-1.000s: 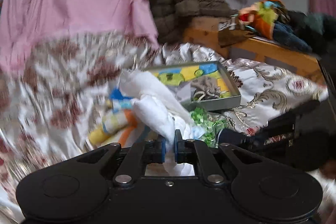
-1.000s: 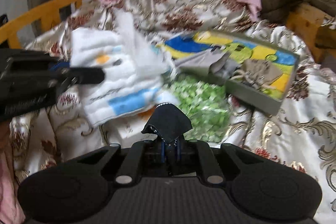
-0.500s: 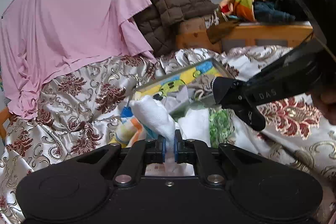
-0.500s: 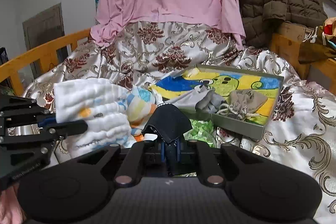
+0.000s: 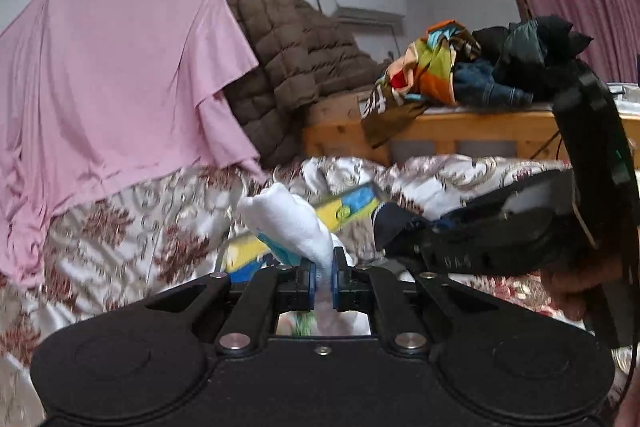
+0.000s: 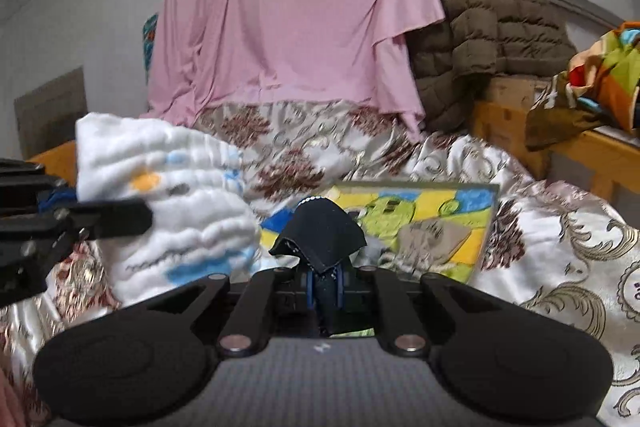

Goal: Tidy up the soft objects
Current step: 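Lift the black cloth and white towel toward the tray with both grippers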

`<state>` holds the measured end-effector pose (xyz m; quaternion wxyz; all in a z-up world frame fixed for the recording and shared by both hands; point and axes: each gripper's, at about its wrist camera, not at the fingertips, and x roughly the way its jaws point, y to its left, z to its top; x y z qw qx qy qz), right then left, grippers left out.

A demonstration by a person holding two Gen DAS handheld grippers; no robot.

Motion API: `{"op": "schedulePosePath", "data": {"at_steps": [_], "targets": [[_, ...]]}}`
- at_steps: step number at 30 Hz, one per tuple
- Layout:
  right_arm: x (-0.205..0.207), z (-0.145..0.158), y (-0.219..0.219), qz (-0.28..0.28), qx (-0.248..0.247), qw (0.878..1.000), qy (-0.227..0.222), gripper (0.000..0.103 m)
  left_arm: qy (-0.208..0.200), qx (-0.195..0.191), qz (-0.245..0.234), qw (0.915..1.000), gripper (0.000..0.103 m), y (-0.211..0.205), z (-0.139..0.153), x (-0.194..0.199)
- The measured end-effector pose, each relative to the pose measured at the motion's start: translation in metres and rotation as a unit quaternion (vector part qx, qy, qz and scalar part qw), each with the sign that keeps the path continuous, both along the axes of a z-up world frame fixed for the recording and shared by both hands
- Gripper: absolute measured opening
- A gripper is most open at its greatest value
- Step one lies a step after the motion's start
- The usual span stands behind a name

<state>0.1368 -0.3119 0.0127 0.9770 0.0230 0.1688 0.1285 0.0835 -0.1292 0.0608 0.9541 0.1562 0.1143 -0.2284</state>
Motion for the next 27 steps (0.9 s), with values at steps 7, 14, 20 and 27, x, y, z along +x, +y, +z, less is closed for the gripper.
{"op": "schedulePosePath", "data": {"at_steps": [7, 14, 20, 27], "targets": [[0.035, -0.001, -0.019, -0.047, 0.041, 0.998, -0.024, 0.012, 0.003, -0.025, -0.001, 0.9997, 0.008, -0.020, 0.014, 0.066], [0.090, -0.016, -0.041, -0.099, 0.070, 0.992, -0.032, 0.012, 0.039, -0.061, 0.013, 0.9973, 0.008, -0.042, 0.005, 0.149], [0.129, -0.031, -0.059, -0.128, 0.096, 0.987, -0.021, 0.012, 0.087, -0.098, 0.036, 0.9907, 0.008, -0.052, -0.009, 0.217], [0.170, -0.049, -0.073, -0.145, 0.112, 0.983, 0.004, 0.012, 0.129, -0.115, 0.051, 0.9837, 0.008, -0.063, -0.029, 0.267]]}}
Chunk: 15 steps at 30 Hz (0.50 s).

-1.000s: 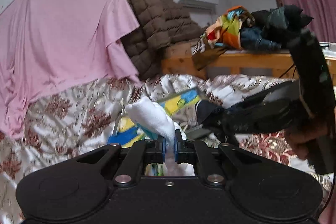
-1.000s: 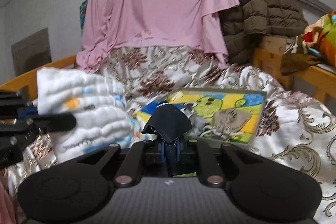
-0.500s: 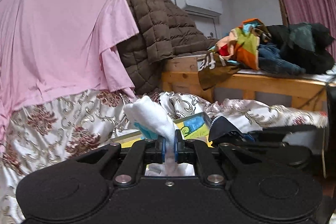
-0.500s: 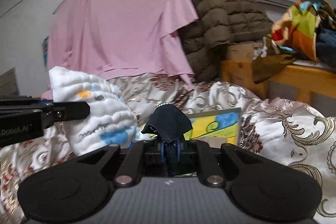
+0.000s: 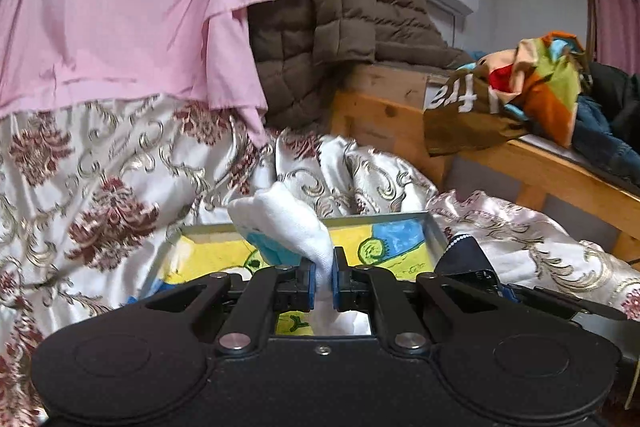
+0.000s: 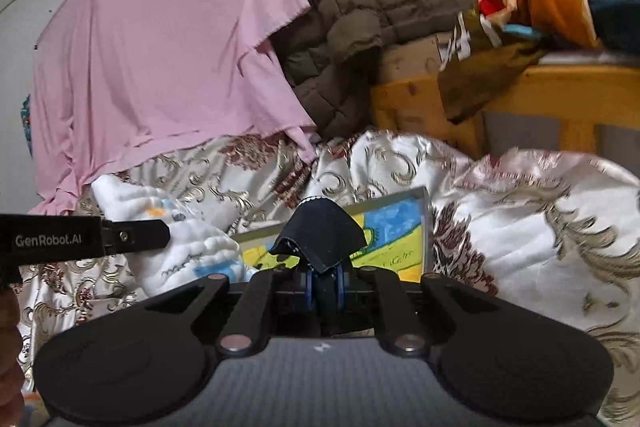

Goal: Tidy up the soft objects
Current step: 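Lift the black cloth and white towel toward the tray with both grippers, then lower the towel and black cloth into the tray and open both grippers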

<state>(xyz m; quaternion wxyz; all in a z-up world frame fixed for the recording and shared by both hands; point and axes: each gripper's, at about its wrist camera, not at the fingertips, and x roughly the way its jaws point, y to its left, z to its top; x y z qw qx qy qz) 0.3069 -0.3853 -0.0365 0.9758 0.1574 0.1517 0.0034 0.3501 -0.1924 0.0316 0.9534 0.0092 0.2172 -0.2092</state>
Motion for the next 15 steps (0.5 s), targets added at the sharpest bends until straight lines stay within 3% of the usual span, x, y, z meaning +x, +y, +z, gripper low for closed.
{"op": "schedulePosePath", "data": {"at_steps": [7, 15], "targets": [[0.024, -0.014, 0.007, 0.013, -0.008, 0.999, 0.038, 0.013, 0.050, -0.005, 0.018, 0.9986, 0.008, 0.001, -0.025, 0.023], [0.032, -0.011, 0.011, 0.022, -0.017, 0.998, 0.055, 0.024, 0.093, -0.014, 0.042, 0.9947, 0.010, 0.010, -0.035, 0.041]]}}
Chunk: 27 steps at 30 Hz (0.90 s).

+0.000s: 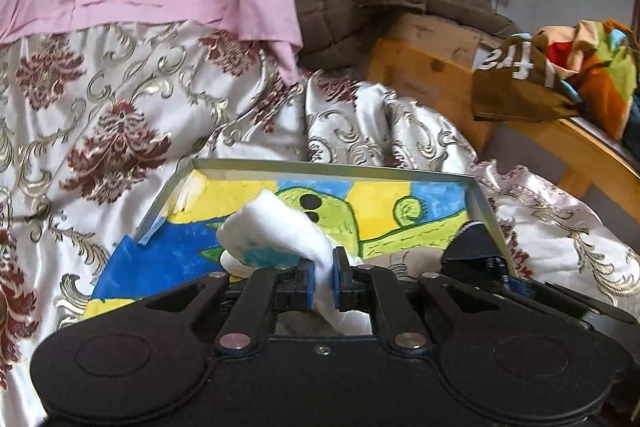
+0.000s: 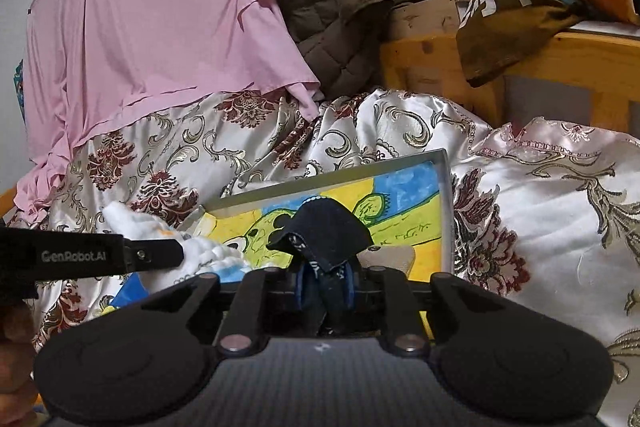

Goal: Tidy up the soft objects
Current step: 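Lower the towel and black cloth into the tray and open both grippers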

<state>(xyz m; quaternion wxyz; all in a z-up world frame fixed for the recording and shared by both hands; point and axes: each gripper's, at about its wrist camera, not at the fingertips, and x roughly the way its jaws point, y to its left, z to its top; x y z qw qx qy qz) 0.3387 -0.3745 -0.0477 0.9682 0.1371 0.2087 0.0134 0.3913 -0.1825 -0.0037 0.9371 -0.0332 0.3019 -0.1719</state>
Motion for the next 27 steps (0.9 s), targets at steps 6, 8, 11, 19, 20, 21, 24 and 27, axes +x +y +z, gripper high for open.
{"op": "schedulePosePath", "data": {"at_steps": [6, 8, 11, 19, 20, 21, 24, 27], "targets": [[0.001, 0.000, -0.002, -0.001, -0.001, 1.000, 0.007, 0.051, 0.029, -0.001, 0.013, 0.9995, 0.013, 0.000, 0.000, 0.016], [0.001, 0.001, -0.002, 0.001, -0.004, 1.000, 0.008, 0.059, 0.036, 0.002, 0.016, 0.9992, 0.019, 0.000, 0.000, 0.018], [0.002, 0.003, -0.003, 0.006, 0.004, 1.000, 0.016, 0.070, 0.045, 0.001, 0.023, 0.9987, 0.022, 0.002, -0.001, 0.019], [0.002, 0.007, -0.007, 0.016, 0.026, 0.998, 0.050, 0.088, 0.087, -0.004, 0.029, 0.9958, 0.041, 0.009, -0.002, 0.019], [0.002, 0.006, -0.009, 0.015, 0.028, 0.998, 0.054, 0.090, 0.089, -0.004, 0.030, 0.9955, 0.043, 0.010, -0.002, 0.018], [0.001, 0.006, -0.009, 0.015, 0.030, 0.998, 0.057, 0.090, 0.091, -0.003, 0.030, 0.9954, 0.045, 0.011, -0.001, 0.017], [-0.003, 0.005, -0.011, 0.015, 0.037, 0.997, 0.062, 0.094, 0.092, 0.000, 0.032, 0.9952, 0.055, 0.013, 0.002, 0.012], [-0.008, 0.007, -0.010, 0.018, 0.041, 0.997, 0.065, 0.096, 0.089, 0.007, 0.029, 0.9956, 0.060, 0.015, 0.006, 0.006]]}}
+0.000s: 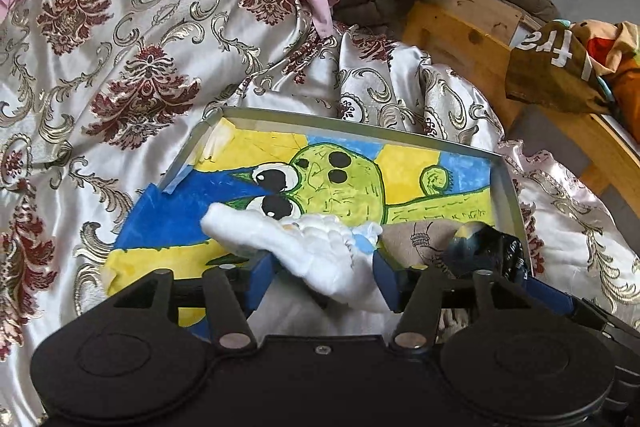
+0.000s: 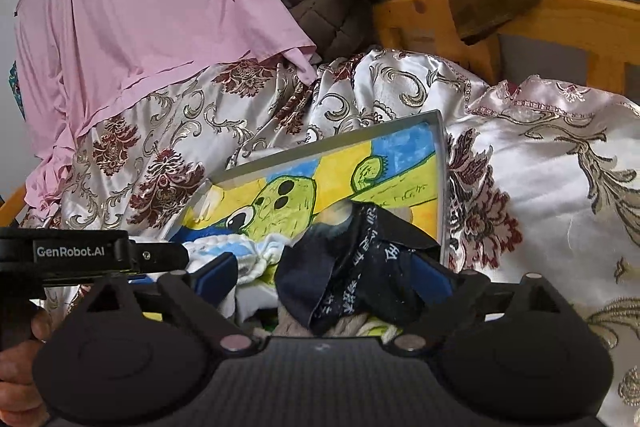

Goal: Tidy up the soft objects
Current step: 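Lower the towel and black cloth into the tray and open both grippers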

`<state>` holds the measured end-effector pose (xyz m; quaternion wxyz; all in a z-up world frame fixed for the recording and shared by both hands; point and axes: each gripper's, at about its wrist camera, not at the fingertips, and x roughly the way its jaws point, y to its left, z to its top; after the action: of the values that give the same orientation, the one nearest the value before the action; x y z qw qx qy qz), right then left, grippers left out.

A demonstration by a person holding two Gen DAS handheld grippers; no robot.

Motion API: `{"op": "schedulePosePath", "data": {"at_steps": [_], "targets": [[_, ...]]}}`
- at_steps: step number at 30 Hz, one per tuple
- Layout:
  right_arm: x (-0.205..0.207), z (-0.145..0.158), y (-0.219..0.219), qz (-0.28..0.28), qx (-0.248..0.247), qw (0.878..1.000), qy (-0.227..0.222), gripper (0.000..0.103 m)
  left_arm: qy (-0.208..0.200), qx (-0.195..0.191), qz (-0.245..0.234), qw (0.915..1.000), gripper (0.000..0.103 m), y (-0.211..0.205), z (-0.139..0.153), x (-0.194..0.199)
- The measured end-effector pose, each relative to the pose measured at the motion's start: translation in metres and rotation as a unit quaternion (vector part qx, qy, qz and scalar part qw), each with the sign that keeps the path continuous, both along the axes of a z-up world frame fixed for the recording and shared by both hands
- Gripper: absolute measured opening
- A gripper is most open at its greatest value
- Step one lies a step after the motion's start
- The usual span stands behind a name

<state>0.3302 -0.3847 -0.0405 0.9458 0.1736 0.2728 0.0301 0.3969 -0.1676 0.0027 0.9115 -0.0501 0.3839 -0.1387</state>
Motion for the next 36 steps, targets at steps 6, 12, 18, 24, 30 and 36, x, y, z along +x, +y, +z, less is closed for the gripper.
{"op": "schedulePosePath", "data": {"at_steps": [6, 12, 18, 24, 30, 36], "targets": [[-0.024, 0.012, 0.000, -0.009, 0.007, 1.000, -0.018, 0.102, -0.033, 0.005, 0.007, 0.9994, 0.073, 0.013, 0.016, -0.025], [-0.055, 0.030, 0.007, -0.014, -0.018, 0.998, -0.055, 0.103, -0.065, -0.001, 0.006, 0.9979, 0.079, 0.031, 0.034, -0.059], [-0.090, 0.048, 0.021, -0.007, -0.042, 0.994, -0.097, 0.103, -0.093, -0.008, 0.007, 0.9956, 0.082, 0.048, 0.049, -0.099], [-0.132, 0.062, 0.038, -0.003, -0.075, 0.989, -0.131, 0.103, -0.132, -0.017, 0.020, 0.9909, 0.087, 0.065, 0.057, -0.144], [-0.165, 0.070, 0.055, -0.005, -0.082, 0.986, -0.145, 0.103, -0.162, -0.016, 0.022, 0.9865, 0.095, 0.080, 0.060, -0.185], [-0.195, 0.075, 0.074, 0.001, -0.092, 0.983, -0.157, 0.103, -0.183, -0.015, 0.017, 0.9829, 0.098, 0.094, 0.060, -0.223]]}}
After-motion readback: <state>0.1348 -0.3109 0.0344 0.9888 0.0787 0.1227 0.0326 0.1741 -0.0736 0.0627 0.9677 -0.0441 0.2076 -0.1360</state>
